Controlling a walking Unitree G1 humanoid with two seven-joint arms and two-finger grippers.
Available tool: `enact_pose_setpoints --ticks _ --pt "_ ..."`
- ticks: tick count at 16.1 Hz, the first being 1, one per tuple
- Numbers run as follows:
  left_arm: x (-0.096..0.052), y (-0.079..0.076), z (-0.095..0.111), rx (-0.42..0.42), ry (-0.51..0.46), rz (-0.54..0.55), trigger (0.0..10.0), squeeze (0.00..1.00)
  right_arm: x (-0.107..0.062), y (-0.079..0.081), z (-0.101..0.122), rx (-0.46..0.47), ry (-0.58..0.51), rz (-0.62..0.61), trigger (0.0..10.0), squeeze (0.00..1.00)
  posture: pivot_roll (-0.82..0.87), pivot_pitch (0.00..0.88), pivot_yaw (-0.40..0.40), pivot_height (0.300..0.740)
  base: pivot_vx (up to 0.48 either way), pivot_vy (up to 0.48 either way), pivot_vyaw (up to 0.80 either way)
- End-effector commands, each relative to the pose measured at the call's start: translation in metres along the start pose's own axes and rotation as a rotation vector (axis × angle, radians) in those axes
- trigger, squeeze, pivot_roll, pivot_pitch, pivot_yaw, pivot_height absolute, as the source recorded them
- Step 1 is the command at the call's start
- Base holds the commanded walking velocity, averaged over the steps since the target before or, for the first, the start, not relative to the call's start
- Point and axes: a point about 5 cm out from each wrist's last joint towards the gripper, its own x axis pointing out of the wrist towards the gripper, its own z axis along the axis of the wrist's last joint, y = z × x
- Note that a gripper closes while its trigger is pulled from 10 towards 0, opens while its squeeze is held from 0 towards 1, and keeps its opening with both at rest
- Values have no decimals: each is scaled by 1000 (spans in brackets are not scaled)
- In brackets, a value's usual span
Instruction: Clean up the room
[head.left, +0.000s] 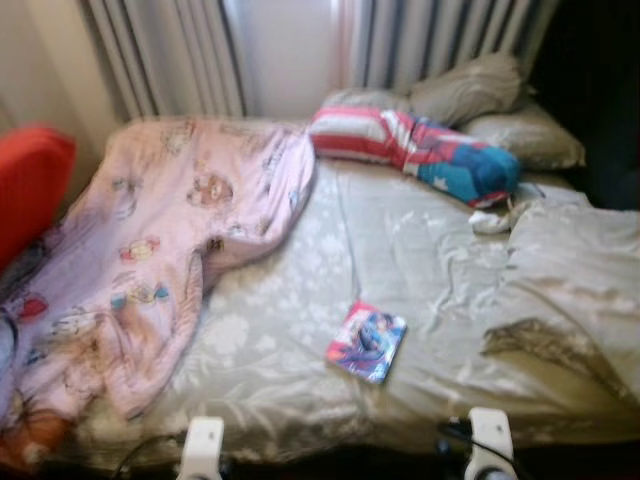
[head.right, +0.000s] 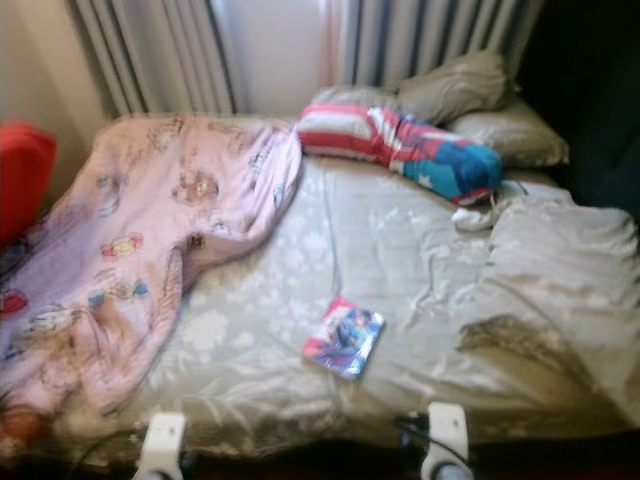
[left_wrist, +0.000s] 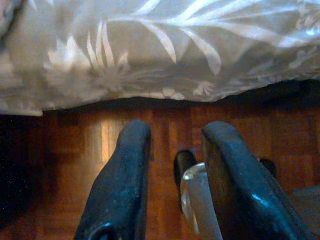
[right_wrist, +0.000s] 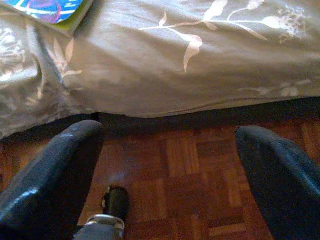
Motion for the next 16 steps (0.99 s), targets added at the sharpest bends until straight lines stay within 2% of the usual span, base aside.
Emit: enact_pose_setpoints --ticks 1,4,6,8,9,10,16 --pt "-2 4 -9 -2 38 11 10000 0 0 6 -4 5 13 9 10000 0 83 21 -23 740 0 -270 0" --pt "-2 5 -8 6 39 12 10000 0 0 6 -4 2 11 5 10000 0 85 19 -16 740 0 -268 0" --pt "-2 6 -8 6 37 13 10000 0 0 7 -4 -31 11 13 10000 0 91 9 -16 740 0 -264 0" --pt "-2 7 -7 7 33 11 10000 0 0 9 -5 -43 10 20 10000 0 95 5 -17 740 0 -262 644" --pt "-2 7 -7 8 31 11 10000 0 0 9 -5 -39 9 24 10000 0 94 1 -16 740 0 -262 800" --pt "-2 7 -7 9 30 10 10000 0 0 9 -5 -15 7 21 10000 0 93 0 -16 740 0 -262 0" --pt "-2 8 -7 23 29 3 10000 0 -1 8 -5 -18 5 22 10000 0 91 0 -15 740 0 -260 0"
